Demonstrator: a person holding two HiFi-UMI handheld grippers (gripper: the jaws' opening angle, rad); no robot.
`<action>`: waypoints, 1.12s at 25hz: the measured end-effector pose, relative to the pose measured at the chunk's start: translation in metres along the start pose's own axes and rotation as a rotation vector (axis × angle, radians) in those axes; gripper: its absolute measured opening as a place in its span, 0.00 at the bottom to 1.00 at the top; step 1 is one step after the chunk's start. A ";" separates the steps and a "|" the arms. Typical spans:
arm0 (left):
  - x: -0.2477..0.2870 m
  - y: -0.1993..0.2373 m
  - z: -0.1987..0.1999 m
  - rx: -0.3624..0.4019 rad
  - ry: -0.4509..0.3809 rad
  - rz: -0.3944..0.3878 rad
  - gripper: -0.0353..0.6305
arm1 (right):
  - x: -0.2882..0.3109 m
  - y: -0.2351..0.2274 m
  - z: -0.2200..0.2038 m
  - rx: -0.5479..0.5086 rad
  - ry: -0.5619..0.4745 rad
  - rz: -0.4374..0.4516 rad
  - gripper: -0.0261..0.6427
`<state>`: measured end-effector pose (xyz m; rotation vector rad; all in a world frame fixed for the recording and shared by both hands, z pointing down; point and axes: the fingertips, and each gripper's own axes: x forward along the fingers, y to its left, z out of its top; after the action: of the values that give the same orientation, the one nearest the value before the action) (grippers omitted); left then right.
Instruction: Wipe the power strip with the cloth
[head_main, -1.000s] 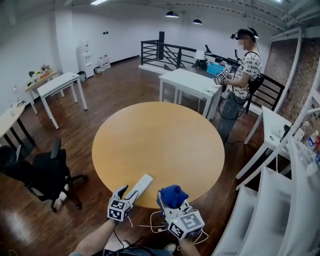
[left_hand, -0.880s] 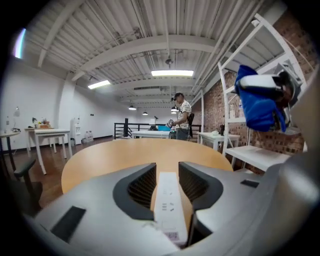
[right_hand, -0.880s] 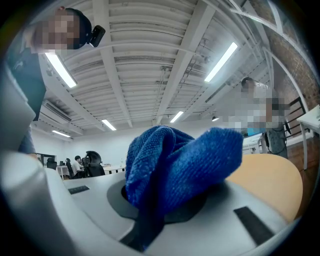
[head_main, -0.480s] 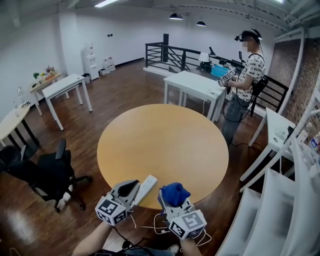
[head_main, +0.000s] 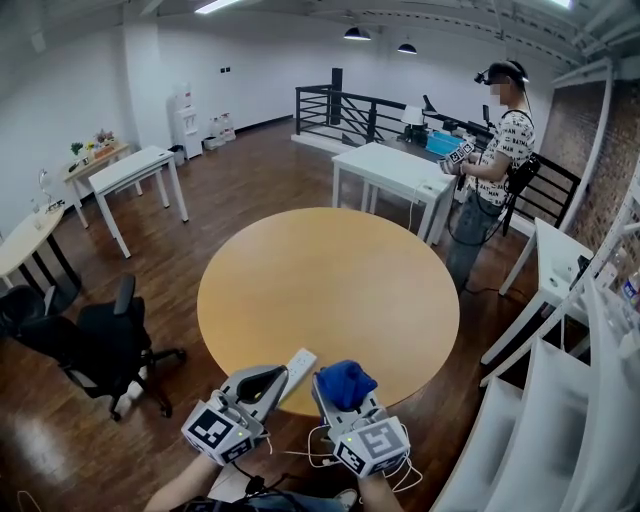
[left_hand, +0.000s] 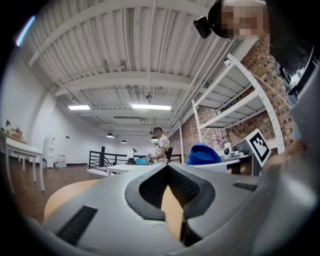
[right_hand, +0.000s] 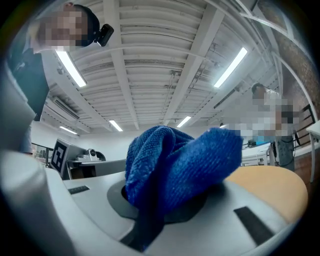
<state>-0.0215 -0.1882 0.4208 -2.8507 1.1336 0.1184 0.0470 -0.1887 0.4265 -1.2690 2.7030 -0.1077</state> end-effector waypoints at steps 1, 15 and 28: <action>0.000 0.000 0.000 -0.001 -0.001 0.001 0.06 | 0.001 0.001 0.000 -0.002 0.002 0.001 0.12; -0.001 -0.003 -0.007 -0.008 0.020 0.015 0.06 | 0.002 0.005 -0.003 -0.028 0.020 0.019 0.11; -0.001 -0.002 -0.006 -0.018 0.031 0.020 0.06 | 0.002 0.005 -0.006 -0.024 0.021 0.018 0.11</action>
<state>-0.0209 -0.1863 0.4271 -2.8669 1.1737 0.0865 0.0414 -0.1869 0.4320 -1.2567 2.7411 -0.0867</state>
